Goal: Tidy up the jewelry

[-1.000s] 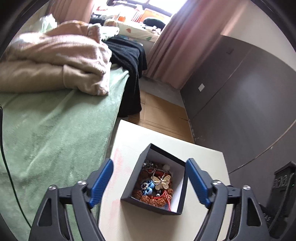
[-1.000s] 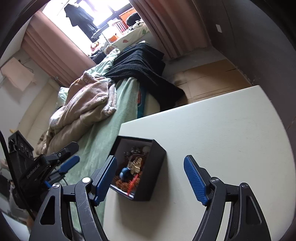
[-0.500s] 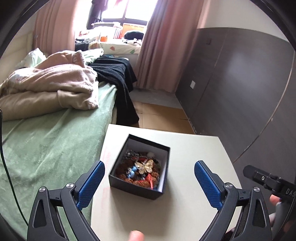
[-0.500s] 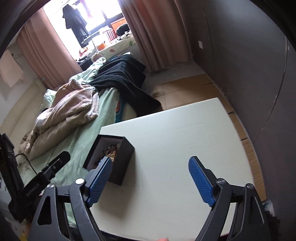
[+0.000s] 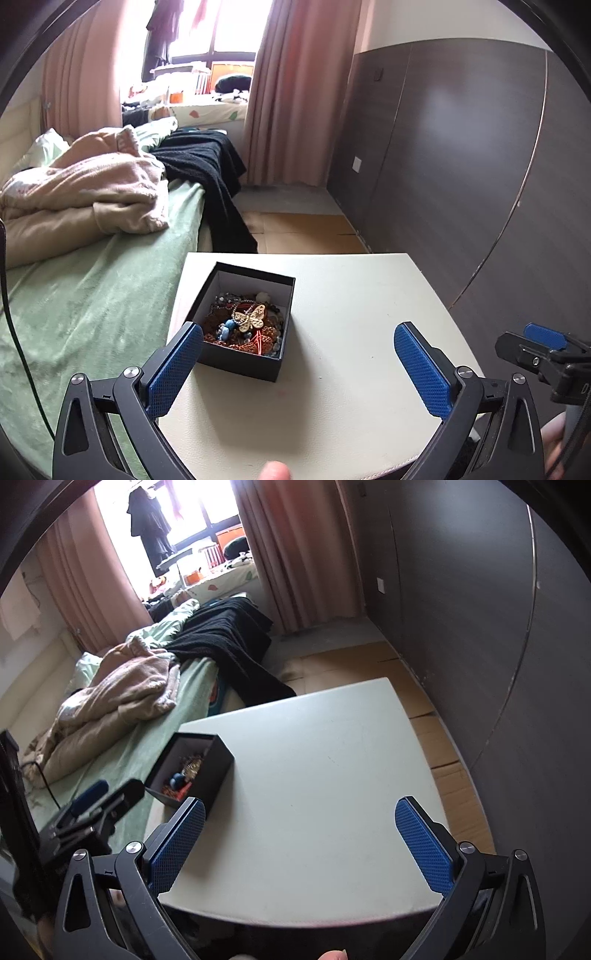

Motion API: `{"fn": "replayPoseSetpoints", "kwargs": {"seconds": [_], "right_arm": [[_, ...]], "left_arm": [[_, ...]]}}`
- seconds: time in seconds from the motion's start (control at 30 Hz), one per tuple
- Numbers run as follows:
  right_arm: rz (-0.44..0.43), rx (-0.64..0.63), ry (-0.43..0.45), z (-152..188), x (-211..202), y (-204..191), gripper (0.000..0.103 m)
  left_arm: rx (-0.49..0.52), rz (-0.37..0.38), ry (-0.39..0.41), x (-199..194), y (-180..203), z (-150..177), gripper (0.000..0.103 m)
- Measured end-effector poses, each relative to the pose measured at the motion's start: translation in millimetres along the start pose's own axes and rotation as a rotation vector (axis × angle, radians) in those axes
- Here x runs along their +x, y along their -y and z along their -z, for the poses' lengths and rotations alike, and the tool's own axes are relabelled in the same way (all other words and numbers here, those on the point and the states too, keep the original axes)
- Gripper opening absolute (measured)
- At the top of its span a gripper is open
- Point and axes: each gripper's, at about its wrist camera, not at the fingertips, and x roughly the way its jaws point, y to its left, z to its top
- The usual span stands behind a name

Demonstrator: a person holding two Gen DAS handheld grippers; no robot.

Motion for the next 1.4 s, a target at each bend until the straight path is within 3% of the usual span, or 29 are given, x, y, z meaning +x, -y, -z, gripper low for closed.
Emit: {"fn": "replayPoseSetpoints", "kwargs": {"seconds": [0.13, 0.6, 1.4], "right_arm": [[0.048, -0.050, 0.032, -1, -9, -5, 0.103], [0.014, -0.028, 0.021, -1, -13, -3, 0.103], [0.036, -0.014, 0.010, -2, -14, 3, 0.103]], "left_arm": [[-0.008, -0.007, 0.018, -7, 1, -1, 0.103], [0.008, -0.017, 0.006, -4, 5, -1, 0.103], [0.008, -0.001, -0.011, -4, 11, 1, 0.103]]}}
